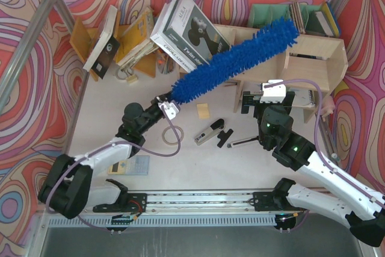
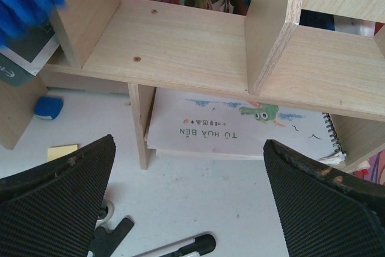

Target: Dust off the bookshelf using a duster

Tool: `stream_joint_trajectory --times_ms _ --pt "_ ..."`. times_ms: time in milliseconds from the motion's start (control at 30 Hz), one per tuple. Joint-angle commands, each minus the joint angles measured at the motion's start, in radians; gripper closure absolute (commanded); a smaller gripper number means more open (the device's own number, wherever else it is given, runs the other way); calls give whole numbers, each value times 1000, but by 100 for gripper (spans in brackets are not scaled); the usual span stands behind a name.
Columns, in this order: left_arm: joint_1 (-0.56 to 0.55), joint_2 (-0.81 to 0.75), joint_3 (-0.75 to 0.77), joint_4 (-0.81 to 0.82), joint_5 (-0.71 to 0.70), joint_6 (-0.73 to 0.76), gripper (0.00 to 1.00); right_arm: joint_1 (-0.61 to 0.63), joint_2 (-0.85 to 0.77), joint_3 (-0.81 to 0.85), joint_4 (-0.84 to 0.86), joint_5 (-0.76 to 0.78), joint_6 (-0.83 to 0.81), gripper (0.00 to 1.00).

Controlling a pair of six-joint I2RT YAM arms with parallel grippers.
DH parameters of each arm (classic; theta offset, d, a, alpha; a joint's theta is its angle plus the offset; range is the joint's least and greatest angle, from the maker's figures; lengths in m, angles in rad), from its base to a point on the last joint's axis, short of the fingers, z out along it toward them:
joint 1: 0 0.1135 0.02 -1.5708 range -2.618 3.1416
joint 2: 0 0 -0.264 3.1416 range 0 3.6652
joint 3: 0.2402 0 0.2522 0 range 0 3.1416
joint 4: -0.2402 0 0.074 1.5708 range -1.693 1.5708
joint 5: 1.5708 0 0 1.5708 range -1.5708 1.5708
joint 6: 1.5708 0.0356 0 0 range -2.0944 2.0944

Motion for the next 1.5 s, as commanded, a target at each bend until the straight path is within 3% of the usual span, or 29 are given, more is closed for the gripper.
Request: stream_joint_trajectory --times_ms 0,333,633,867,1033,1467 --pt "1 -108 73 -19 -10 64 100 0 -6 17 -1 19 2 1" --pt "39 -223 96 -110 -67 115 100 1 -13 19 -2 11 0 1" --pt "184 -202 150 -50 -54 82 100 1 -13 20 -7 9 5 1" --pt "226 -174 190 -88 -5 85 100 0 -8 20 -1 10 -3 1" --pt "214 -119 170 -27 34 48 100 1 -3 20 1 12 -6 1" --pt "10 54 77 136 -50 22 100 0 5 18 -1 15 -2 1"
